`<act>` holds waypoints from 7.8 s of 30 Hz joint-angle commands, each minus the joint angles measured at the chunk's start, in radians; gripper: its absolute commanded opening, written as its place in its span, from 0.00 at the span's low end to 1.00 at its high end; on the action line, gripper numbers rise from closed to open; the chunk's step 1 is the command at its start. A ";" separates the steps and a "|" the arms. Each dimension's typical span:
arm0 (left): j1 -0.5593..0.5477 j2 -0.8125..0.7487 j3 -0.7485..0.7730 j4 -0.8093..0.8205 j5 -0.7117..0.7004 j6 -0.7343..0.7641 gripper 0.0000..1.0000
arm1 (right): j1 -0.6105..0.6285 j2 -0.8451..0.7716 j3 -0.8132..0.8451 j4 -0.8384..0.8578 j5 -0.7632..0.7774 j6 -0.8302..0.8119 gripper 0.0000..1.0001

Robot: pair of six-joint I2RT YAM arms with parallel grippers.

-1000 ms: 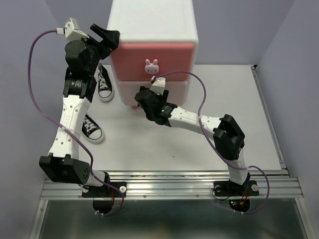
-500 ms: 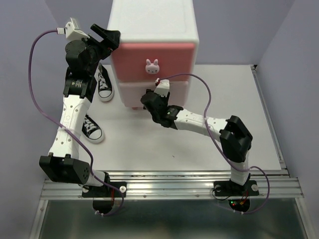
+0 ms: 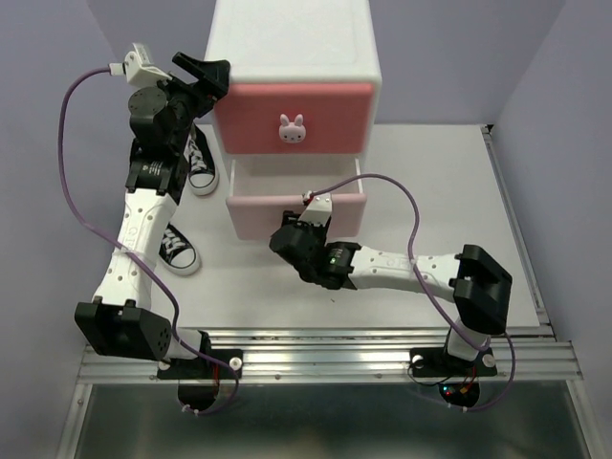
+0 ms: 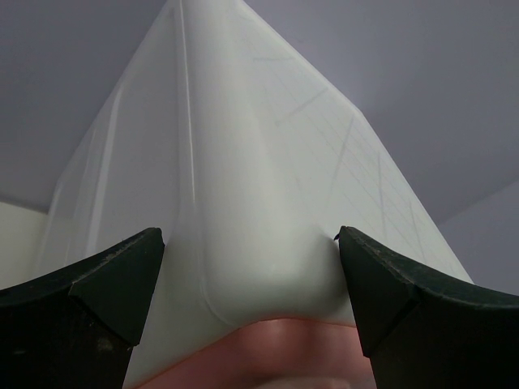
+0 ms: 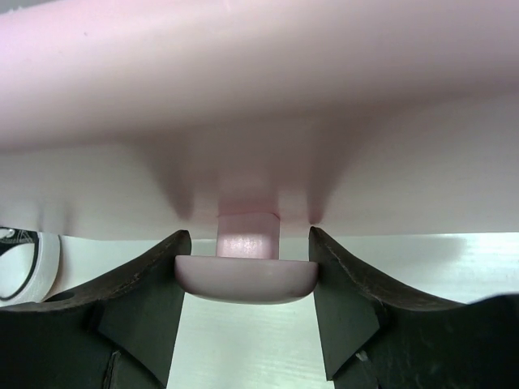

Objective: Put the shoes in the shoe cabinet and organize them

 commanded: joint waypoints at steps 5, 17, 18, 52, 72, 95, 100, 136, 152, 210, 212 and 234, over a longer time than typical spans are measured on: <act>-0.003 0.034 -0.125 -0.313 0.001 0.113 0.98 | 0.177 -0.054 -0.011 -0.259 0.050 0.298 0.09; -0.004 0.002 -0.215 -0.252 -0.026 0.122 0.98 | 0.385 -0.027 0.024 -0.552 0.080 0.677 0.08; -0.006 -0.003 -0.220 -0.250 -0.029 0.122 0.98 | 0.399 -0.027 0.021 -0.566 0.077 0.730 0.08; -0.010 0.011 -0.197 -0.310 -0.049 0.111 0.99 | 0.491 -0.218 0.190 -0.463 0.032 0.286 1.00; -0.010 -0.032 -0.157 -0.455 -0.051 0.127 0.99 | 0.074 -0.294 0.406 -0.268 -0.250 -0.259 1.00; -0.010 0.060 0.128 -0.423 0.027 0.177 0.99 | -0.312 -0.484 0.164 -0.468 -0.256 -0.040 1.00; -0.010 0.072 0.262 -0.397 0.000 0.215 0.99 | -0.312 -0.496 0.161 -0.520 -0.244 -0.007 1.00; 0.348 -0.075 0.232 -0.589 -0.046 0.168 0.99 | -0.322 -0.524 0.135 -0.680 -0.252 0.011 1.00; 0.520 -0.230 -0.503 -0.480 -0.075 0.240 0.99 | -0.331 -0.501 0.119 -0.762 -0.377 0.013 1.00; 0.517 0.141 -0.579 -0.224 -0.039 0.377 0.00 | -0.331 -0.278 0.290 -0.816 -0.595 -0.050 1.00; 0.517 0.102 -0.561 -0.250 -0.031 0.380 0.00 | -0.331 -0.284 0.284 -0.816 -0.585 -0.046 1.00; 0.493 -0.359 -0.069 -0.665 0.187 0.041 0.00 | -0.331 -0.458 0.228 -0.839 -0.436 0.051 1.00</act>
